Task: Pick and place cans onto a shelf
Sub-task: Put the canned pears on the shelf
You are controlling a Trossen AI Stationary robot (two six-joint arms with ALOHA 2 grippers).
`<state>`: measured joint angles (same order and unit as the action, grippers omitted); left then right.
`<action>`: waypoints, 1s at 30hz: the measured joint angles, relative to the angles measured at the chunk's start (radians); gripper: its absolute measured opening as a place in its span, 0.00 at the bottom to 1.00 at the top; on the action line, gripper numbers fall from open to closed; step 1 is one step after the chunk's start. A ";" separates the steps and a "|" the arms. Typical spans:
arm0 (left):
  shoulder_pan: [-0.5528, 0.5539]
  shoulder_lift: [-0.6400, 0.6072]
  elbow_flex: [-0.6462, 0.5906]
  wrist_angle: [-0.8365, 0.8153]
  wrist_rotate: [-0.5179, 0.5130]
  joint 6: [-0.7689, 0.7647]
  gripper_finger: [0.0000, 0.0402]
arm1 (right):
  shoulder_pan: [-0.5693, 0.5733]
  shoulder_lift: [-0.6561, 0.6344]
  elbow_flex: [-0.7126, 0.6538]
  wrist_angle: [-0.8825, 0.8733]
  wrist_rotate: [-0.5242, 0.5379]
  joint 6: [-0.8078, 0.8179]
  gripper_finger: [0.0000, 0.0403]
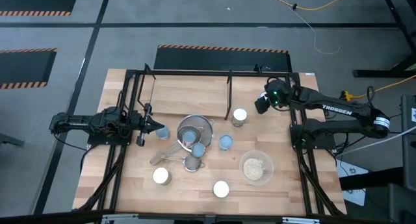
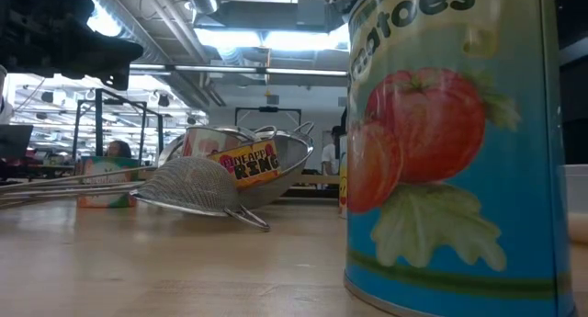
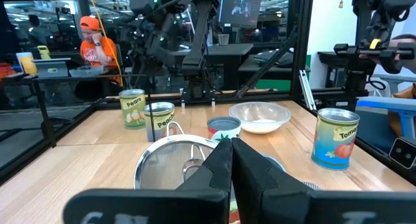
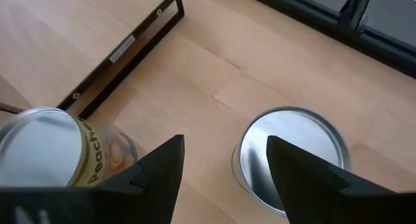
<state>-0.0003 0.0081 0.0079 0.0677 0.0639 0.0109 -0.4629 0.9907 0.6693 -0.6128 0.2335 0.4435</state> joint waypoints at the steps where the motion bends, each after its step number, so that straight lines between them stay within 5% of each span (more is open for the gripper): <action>1: 0.000 0.000 0.000 0.000 0.000 0.000 0.00 | 0.000 0.007 0.000 0.000 0.000 -0.001 0.55; 19: 0.000 0.000 0.000 0.000 0.000 0.000 0.00 | 0.000 0.154 0.005 0.012 0.031 -0.005 0.54; 30: 0.000 0.000 0.000 0.000 0.000 0.000 0.00 | 0.000 0.163 0.004 0.004 0.055 -0.006 0.31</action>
<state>-0.0004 0.0081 0.0082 0.0676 0.0639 0.0105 -0.4631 1.1542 0.6737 -0.6086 0.2884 0.4374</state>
